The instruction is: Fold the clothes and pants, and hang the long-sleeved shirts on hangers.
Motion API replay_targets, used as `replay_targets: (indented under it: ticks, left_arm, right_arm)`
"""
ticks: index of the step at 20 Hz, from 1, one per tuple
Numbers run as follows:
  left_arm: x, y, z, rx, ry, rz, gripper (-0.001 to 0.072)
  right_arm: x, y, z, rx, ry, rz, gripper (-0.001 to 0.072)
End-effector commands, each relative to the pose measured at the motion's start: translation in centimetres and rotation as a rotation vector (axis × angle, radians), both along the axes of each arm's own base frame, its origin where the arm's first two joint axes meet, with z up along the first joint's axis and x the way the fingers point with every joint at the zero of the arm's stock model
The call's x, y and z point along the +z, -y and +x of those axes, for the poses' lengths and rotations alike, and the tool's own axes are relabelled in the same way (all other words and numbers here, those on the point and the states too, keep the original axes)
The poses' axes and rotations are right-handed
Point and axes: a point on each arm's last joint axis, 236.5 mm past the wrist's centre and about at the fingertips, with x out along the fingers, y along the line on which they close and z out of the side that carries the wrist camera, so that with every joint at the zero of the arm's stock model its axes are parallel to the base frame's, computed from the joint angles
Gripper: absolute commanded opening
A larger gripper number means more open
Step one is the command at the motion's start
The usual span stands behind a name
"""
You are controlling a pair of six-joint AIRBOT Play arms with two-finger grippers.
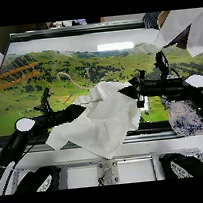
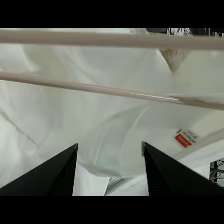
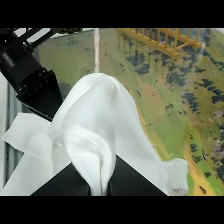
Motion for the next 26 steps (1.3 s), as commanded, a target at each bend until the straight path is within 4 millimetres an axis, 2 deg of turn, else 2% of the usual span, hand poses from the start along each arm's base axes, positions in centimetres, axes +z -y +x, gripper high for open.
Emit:
replay_targets:
  ticks: [1,5,12,15,18,19,20,24,26]
  left_arm:
    - [-1.3,1.9,-0.6,-0.015,-0.039,0.006,0.0418]
    - [-3.8,3.2,-1.9,-0.068,-0.137,0.019,0.0419]
    - [-3.7,4.0,-2.8,-0.101,-0.116,0.033,0.0418]
    - [-4.0,4.0,-3.3,-0.129,-0.120,0.051,0.0417]
    - [-4.4,4.4,-4.0,-0.161,-0.111,0.073,0.0359]
    - [-4.4,4.5,-4.2,-0.171,-0.108,0.079,0.0139]
    - [-4.5,4.5,-4.2,-0.172,-0.107,0.082,0.0019]
    - [-4.5,2.6,-2.7,-0.110,-0.119,0.078,0.0018]
    - [-4.5,2.0,-2.7,-0.107,-0.139,0.073,0.0017]
  right_arm:
    - [0.1,0.0,0.0,0.002,0.001,0.001,0.0016]
    - [0.1,0.0,-0.1,0.002,0.001,0.001,0.0016]
    - [0.1,0.0,0.0,-0.001,-0.014,0.004,0.0016]
    - [-0.6,0.1,-0.2,0.003,-0.027,-0.023,0.0016]
    - [-1.8,0.4,-0.4,-0.001,-0.067,-0.065,0.0016]
    - [-1.7,0.3,-0.4,-0.004,-0.081,-0.059,0.0016]
    - [-1.6,0.4,-0.5,-0.008,-0.084,-0.056,0.0016]
    - [0.3,0.5,-1.2,-0.023,-0.035,-0.047,0.0018]
    - [1.5,0.8,-1.2,-0.071,-0.060,-0.021,0.0019]
